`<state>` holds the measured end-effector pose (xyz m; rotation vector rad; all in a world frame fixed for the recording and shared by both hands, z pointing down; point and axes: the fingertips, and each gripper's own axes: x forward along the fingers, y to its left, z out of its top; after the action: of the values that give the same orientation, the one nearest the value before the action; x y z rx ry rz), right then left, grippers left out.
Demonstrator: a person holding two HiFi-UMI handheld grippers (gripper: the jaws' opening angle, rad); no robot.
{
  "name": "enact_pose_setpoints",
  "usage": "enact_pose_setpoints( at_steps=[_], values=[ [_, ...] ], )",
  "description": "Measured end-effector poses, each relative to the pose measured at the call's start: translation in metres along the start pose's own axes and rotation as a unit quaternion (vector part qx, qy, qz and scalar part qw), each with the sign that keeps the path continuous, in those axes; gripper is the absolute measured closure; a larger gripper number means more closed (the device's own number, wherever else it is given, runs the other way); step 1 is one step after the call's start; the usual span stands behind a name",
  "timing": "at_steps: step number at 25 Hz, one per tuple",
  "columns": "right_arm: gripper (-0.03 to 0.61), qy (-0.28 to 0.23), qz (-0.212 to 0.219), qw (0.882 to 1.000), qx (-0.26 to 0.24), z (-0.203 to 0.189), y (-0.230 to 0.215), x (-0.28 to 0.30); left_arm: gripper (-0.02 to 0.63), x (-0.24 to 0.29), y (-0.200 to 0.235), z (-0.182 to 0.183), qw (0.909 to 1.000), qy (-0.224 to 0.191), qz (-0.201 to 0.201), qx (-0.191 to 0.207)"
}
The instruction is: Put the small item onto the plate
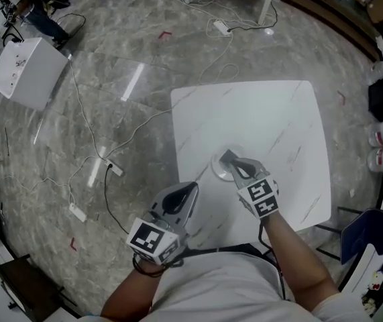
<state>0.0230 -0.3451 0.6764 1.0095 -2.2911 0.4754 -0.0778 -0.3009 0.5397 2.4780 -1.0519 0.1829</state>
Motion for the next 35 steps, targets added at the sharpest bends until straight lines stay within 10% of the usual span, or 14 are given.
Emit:
enact_pose_setpoints(
  at_steps=[18, 35],
  values=[
    [0.577, -0.274, -0.062, 0.959, -0.03, 0.21, 0.064, -0.22, 0.609, -0.035, -0.087, 0.155, 0.9888, -0.099, -0.074, 0.083],
    [0.577, -0.334, -0.066, 0.939, -0.053, 0.256, 0.092, -0.289, 0.609, -0.053, -0.123, 0.194, 0.982, -0.134, -0.078, 0.109]
  ],
)
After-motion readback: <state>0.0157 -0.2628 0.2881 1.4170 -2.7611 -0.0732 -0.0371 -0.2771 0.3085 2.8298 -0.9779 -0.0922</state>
